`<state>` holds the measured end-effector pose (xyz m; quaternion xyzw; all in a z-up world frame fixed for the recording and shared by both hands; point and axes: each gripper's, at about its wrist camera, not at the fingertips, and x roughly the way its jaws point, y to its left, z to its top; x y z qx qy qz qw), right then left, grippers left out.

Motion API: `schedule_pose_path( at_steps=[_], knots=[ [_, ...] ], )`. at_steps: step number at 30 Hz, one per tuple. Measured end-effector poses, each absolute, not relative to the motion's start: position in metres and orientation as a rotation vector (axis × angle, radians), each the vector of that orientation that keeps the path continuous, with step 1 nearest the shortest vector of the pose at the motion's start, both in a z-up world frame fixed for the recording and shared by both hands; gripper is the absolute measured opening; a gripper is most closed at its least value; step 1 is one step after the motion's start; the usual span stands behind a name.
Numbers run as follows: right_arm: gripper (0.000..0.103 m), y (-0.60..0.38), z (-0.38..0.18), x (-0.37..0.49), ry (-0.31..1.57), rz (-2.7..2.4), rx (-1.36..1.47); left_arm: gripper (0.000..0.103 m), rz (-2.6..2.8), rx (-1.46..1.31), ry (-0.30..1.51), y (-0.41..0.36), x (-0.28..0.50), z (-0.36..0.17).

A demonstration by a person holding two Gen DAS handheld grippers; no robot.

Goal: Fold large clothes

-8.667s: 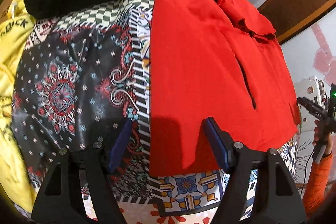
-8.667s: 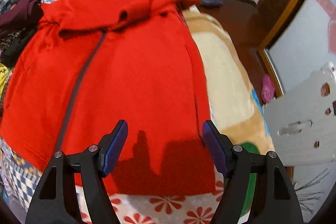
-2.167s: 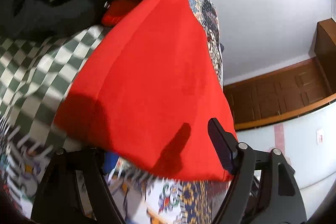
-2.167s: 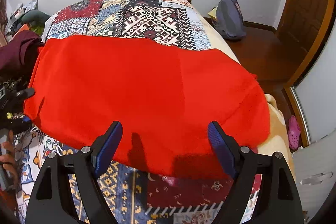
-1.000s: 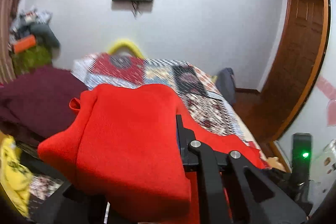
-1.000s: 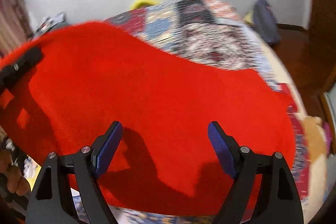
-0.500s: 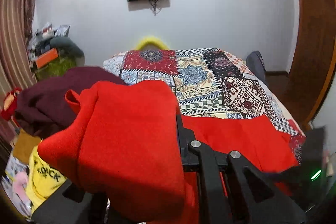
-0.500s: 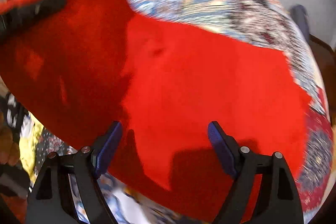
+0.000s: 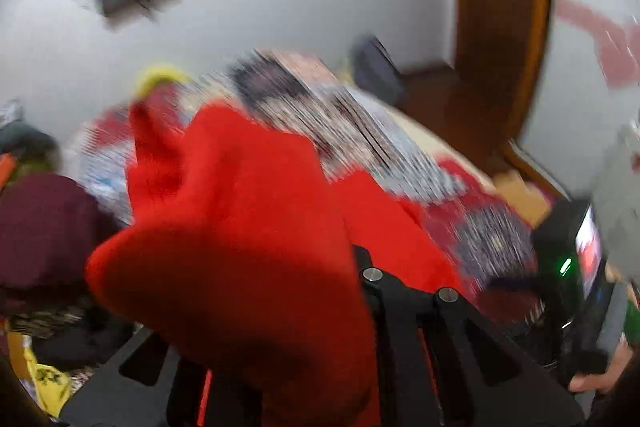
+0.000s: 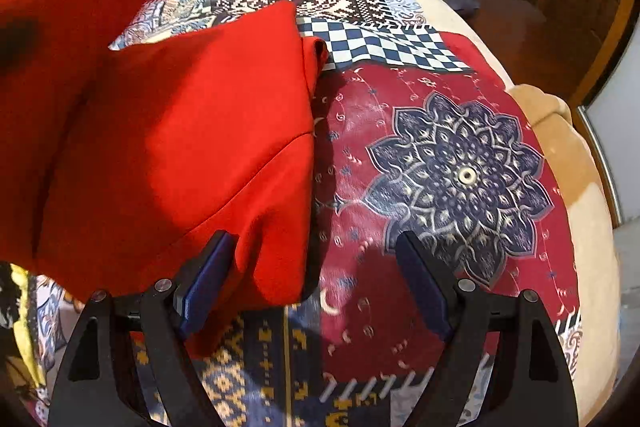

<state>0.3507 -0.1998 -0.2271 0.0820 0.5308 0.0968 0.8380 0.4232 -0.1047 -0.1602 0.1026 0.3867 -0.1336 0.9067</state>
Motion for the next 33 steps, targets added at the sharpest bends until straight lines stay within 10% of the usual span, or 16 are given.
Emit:
schedule_pose_path(
  at_steps=[11,22,33],
  knots=[
    [0.081,-0.229,-0.208,0.336,1.096,0.163,0.172,0.015,-0.467,0.023,1.012,-0.095,0.423,-0.202],
    [0.081,-0.24,-0.158,0.307,0.996,0.18,0.235,0.059,-0.533,0.007,0.898,-0.072,0.366,-0.129],
    [0.081,-0.196,-0.133,0.323,0.931,0.266,0.207,0.062,-0.209,0.012,0.972,0.014,0.396,-0.174]
  ],
)
